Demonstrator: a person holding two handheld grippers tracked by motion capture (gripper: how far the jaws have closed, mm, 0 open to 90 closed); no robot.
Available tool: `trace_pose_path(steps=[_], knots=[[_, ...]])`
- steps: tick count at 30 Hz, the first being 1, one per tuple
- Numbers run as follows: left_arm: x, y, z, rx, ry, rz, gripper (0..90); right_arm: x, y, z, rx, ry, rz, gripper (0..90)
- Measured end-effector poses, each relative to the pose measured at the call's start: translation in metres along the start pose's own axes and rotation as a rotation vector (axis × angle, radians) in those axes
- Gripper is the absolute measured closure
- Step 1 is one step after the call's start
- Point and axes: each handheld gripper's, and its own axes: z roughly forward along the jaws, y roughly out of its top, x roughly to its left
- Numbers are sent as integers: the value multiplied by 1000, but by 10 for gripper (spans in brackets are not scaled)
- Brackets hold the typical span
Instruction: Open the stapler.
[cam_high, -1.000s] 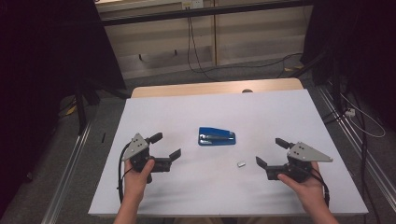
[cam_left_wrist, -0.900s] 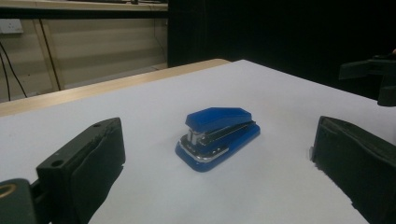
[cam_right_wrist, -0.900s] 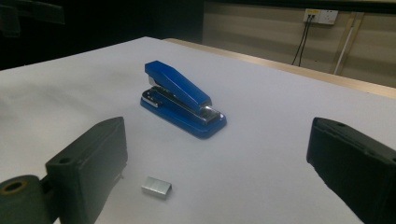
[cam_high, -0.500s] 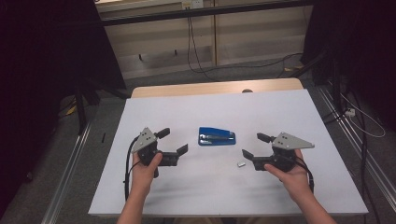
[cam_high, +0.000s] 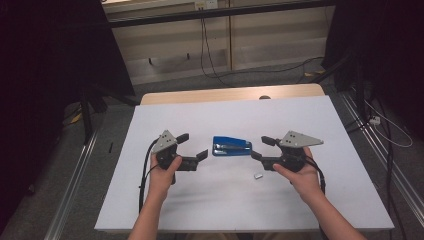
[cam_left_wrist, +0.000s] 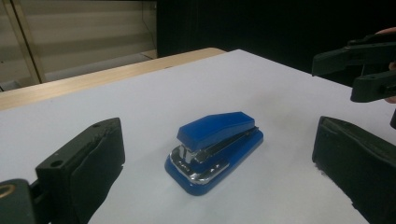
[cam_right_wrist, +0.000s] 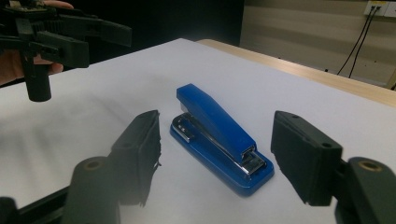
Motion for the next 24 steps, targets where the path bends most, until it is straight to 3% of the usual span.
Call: trace_pose_path(steps=[5, 10, 12, 17, 20, 24], knots=[[2, 6, 8, 4, -3, -32, 26, -2, 6, 6, -5, 4, 13, 508], [7, 9, 17, 4, 0, -40, 26, 0, 8, 14, 22, 34, -14, 678], [8, 10, 19, 10, 6, -33, 26, 0, 8, 15, 25, 38, -15, 696], [7, 15, 25, 39, 19, -21, 26, -2, 7, 27, 59, 73, -37, 851], [10, 18, 31, 44, 21, -32, 26, -2, 9, 34, 95, 88, -42, 900], [13, 21, 39, 47, 25, -40, 27, -2, 13, 42, 122, 88, -44, 900]])
